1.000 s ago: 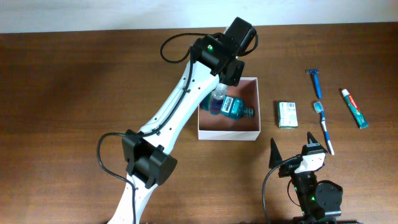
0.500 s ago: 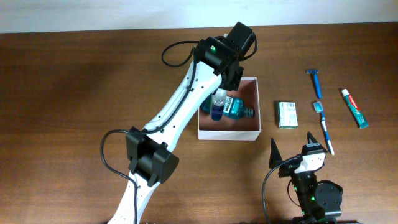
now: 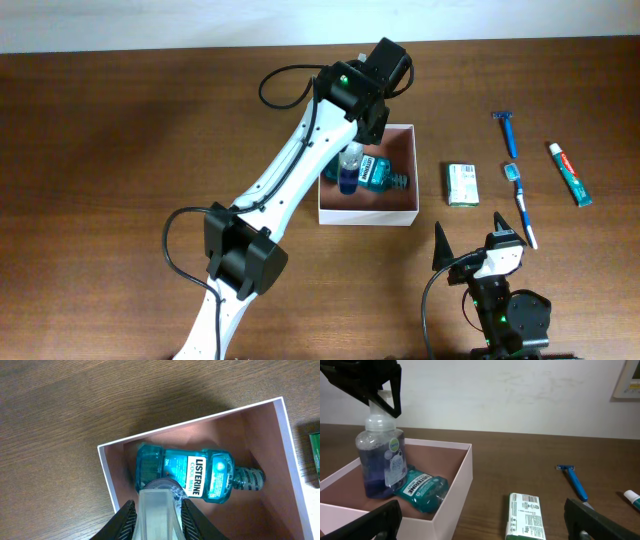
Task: Pack container
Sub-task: 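Lower the soap pump bottle beside the Listerine and open the gripper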
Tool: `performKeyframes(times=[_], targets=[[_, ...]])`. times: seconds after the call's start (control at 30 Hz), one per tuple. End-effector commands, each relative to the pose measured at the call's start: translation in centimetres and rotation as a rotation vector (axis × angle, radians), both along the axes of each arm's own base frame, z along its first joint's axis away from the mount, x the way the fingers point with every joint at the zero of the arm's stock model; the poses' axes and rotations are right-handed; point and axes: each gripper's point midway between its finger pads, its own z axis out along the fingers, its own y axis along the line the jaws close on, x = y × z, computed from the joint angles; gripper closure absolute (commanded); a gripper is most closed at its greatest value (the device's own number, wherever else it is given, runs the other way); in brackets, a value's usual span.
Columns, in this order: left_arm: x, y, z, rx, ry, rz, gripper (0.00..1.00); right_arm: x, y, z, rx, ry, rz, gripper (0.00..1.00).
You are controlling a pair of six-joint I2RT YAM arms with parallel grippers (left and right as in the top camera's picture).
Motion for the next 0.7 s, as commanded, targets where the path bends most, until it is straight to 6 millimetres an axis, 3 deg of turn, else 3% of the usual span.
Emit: performKeyframes(times=[0.0, 0.33, 0.67], targets=[[0.2, 1.0, -0.2, 0.03, -0.005, 0.028, 0.69, 0.0, 0.0, -0.2, -0.004, -0.002, -0.004, 0.01], [-0.1, 0.8, -0.5, 0.019, 0.017, 0.018, 0.69, 0.0, 0.0, -0.2, -0.004, -0.002, -0.004, 0.01], [-1.1, 0.1, -0.7, 0.038, 0.057, -0.146, 0.69, 0.0, 0.0, -0.2, -0.004, -0.002, -0.004, 0.01]])
